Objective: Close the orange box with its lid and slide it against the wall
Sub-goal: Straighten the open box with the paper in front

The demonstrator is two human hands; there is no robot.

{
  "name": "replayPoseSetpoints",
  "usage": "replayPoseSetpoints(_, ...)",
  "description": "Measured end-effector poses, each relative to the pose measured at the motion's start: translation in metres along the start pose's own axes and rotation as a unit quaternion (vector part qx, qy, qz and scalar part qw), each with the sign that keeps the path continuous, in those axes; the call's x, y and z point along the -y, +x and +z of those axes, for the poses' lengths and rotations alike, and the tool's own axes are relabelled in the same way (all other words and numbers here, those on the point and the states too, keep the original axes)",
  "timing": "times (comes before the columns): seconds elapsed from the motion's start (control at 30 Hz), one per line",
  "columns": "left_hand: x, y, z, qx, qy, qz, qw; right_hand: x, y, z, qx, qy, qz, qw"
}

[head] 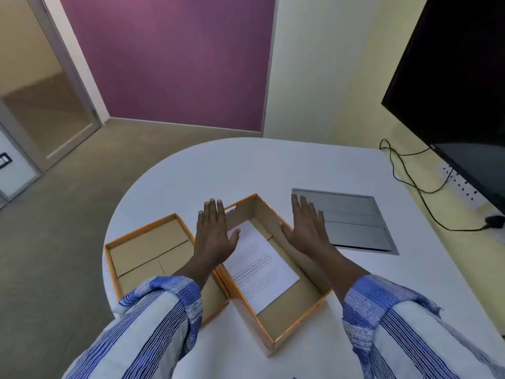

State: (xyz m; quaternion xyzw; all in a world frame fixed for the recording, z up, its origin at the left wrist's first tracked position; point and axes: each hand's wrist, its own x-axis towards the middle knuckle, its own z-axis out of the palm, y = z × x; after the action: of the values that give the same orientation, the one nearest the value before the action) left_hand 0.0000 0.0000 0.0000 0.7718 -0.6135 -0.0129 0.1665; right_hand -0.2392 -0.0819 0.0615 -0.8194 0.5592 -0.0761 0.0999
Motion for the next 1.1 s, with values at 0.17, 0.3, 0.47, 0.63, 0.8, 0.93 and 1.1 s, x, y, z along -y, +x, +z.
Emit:
replayPoseSetpoints(0.17, 0.006, -0.027, 0.021, 0.020, -0.005, -0.047, 0.999, -0.016, -0.019, 0.029, 0.067, -0.001, 0.064, 0.996)
replayPoseSetpoints(0.3, 0.004, -0.038, 0.028, 0.030, -0.098, -0.131, 0.986, -0.028, -0.031, 0.042, 0.101, 0.022, 0.102, 0.989)
replayPoseSetpoints(0.47, 0.000, -0.042, 0.041, 0.093, -0.278, -0.294, 0.910, -0.038, -0.042, 0.052, 0.132, 0.033, 0.139, 0.981)
replayPoseSetpoints(0.63, -0.002, -0.042, 0.045, 0.079, -0.315, -0.314, 0.892, -0.043, -0.047, 0.051, 0.118, 0.011, 0.168, 0.979)
replayPoseSetpoints(0.8, -0.001, -0.034, 0.044, 0.076, -0.326, -0.305, 0.891, -0.046, -0.059, 0.054, 0.096, 0.019, 0.197, 0.976)
replayPoseSetpoints(0.93, -0.003, -0.024, 0.042, 0.101, -0.320, -0.265, 0.904, -0.050, -0.072, 0.053, 0.075, 0.030, 0.221, 0.972)
replayPoseSetpoints(1.1, -0.011, -0.005, 0.046, 0.147, -0.309, -0.208, 0.916, -0.055, -0.087, 0.055, 0.057, 0.027, 0.243, 0.968)
